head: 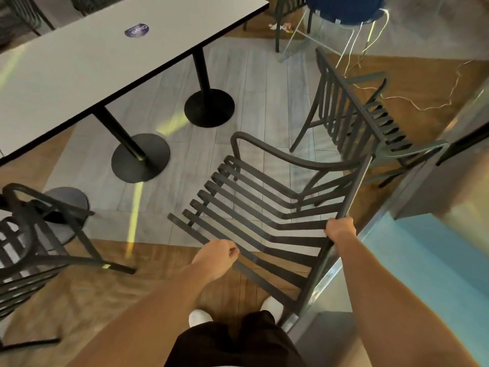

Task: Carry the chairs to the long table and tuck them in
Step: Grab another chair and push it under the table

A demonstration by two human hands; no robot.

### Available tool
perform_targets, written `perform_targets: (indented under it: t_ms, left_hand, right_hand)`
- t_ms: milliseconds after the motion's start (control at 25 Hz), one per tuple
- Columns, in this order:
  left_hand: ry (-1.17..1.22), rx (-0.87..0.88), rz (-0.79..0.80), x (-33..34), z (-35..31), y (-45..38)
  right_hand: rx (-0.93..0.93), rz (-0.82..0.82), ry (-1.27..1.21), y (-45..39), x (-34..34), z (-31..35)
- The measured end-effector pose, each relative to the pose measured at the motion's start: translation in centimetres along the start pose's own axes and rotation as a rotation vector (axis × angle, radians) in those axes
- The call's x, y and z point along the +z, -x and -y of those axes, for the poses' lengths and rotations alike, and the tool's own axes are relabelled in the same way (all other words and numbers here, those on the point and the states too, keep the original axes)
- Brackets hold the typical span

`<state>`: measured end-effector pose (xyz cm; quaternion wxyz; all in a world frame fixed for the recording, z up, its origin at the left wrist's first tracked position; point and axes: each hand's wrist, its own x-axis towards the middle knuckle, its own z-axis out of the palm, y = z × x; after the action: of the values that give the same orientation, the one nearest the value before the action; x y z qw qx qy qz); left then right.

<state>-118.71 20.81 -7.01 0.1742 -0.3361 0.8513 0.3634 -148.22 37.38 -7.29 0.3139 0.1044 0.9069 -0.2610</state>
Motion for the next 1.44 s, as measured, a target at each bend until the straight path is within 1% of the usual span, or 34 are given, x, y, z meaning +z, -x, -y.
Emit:
perform_targets:
  t_ms: [120, 280, 440, 520, 600, 720, 840, 920, 960, 1000, 1120, 1160, 1200, 1280, 1360, 1440]
  left_hand:
    - [-0.025, 0.028, 0.001, -1.6, 0.9, 1.2]
    - [-0.036, 0.023, -0.021, -3.3, 2.5, 3.0]
    - [-0.001, 0.002, -0.023, -4.0, 4.8, 5.1]
    - [0.007, -0.003, -0.031, -4.2, 6.0, 6.4]
    - [0.017, -0.028, -0.042, -4.4, 7.2, 7.5]
    - [0.015, -0.074, -0.065, -4.2, 8.2, 8.7]
    - [0.024, -0.094, -0.085, -3.7, 8.6, 9.9]
    - [0.042, -0.095, -0.078, -3.3, 8.6, 10.4]
    - [0.054, -0.093, -0.072, -3.1, 8.7, 10.5]
    - [0.068, -0.088, -0.065, -2.9, 8.7, 10.5]
    - [0.128, -0.078, -0.029, -2.3, 8.3, 10.4]
    - [0.152, -0.082, -0.019, -2.1, 8.1, 10.4]
    - [0.158, -0.084, -0.011, -1.9, 7.8, 10.3]
    - [0.137, -0.075, 0.015, -1.6, 7.2, 10.2]
    - [0.116, -0.063, 0.05, -1.5, 6.9, 9.8]
    - [0.096, -0.079, 0.08, -1.1, 6.7, 9.2]
  right_hand:
    - [0.027, 0.005, -0.023, 3.7, 3.0, -0.7]
    - [0.063, 0.063, -0.046, 8.5, 7.3, -1.5]
    - [0.059, 0.151, -0.115, 13.4, 12.4, -2.2]
    - [0.086, 0.169, -0.145, 16.0, 15.1, -2.5]
    - [0.079, 0.22, -0.12, 18.6, 17.5, -2.9]
    - [0.005, 0.296, -0.017, 20.6, 19.8, -3.4]
    - [-0.12, 0.35, 0.07, 22.7, 19.0, -3.0]
    - [-0.253, 0.367, 0.248, 23.6, 17.0, -2.7]
    - [-0.327, 0.347, 0.351, 23.7, 15.8, -2.8]
    - [-0.414, 0.298, 0.454, 23.9, 14.6, -2.8]
    - [-0.738, 0.06, 0.759, 23.6, 12.0, -2.6]
    - [-0.852, 0.027, 0.813, 22.8, 11.6, -2.5]
    - [-0.96, 0.046, 0.853, 21.9, 11.5, -2.4]
    - [-1.107, 0.167, 0.966, 19.8, 11.2, -2.1]
    - [-1.139, 0.257, 1.101, 17.7, 10.9, -1.8]
    - [-1.147, 0.28, 1.195, 15.7, 10.8, -1.4]
